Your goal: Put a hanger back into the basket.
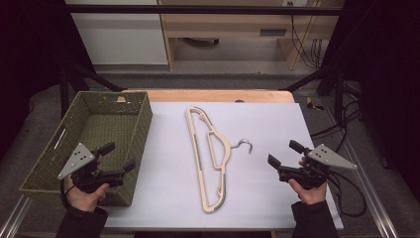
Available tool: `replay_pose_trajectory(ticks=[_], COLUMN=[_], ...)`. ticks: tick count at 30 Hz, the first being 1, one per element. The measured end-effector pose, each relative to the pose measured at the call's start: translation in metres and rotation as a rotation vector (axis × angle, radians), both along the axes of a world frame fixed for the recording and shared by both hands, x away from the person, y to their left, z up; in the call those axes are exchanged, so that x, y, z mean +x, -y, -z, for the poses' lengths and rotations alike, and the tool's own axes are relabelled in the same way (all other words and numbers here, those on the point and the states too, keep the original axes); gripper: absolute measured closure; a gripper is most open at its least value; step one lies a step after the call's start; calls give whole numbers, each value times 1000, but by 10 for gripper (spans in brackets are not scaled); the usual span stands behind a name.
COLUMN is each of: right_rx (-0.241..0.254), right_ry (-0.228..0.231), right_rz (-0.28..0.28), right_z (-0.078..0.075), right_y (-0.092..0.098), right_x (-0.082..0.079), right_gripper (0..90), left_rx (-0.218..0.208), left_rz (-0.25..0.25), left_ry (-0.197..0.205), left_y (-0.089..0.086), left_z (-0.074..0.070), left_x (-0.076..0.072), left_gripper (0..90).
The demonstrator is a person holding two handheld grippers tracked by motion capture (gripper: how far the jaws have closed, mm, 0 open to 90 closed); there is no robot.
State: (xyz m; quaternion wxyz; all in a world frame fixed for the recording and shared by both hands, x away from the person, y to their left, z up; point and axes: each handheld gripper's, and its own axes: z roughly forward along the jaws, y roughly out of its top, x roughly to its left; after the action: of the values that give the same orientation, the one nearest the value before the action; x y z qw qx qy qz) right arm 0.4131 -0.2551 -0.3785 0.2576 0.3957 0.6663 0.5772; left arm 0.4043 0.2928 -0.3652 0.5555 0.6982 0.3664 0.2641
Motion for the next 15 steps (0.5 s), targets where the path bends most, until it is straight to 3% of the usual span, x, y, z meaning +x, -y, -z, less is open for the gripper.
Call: replay_pose_trajectory(ticks=[15], right_rx=[-57], right_ry=[-67], right_rz=[-59], right_z=[4], right_y=[-30], right_x=[4], right_gripper=[82], left_rx=[4], left_rz=[-19], left_ry=[16], left_y=[-4], left_z=[-2], left_x=[-1], left_gripper=[76])
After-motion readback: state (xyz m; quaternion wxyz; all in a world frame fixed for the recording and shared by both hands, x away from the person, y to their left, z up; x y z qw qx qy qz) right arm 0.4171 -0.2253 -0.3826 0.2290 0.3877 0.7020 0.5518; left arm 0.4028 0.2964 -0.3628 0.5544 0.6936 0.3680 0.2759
